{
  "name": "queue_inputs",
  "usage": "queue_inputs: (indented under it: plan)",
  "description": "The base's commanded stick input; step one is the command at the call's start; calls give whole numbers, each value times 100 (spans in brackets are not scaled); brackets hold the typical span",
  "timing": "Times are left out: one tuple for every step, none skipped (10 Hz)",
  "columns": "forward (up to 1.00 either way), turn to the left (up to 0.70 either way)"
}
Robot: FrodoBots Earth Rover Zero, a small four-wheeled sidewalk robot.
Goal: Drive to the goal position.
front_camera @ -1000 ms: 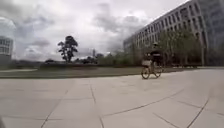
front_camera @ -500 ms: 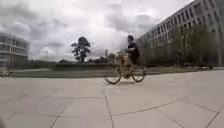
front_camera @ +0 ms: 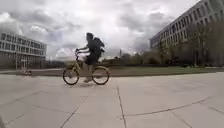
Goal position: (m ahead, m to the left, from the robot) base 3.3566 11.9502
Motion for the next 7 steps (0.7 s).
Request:
queue_inputs:
  plan:
    - [70, 35]
    - [70, 35]
    - [70, 21]
    - [70, 6]
    - [70, 0]
    - [70, 0]
    - [70, 0]
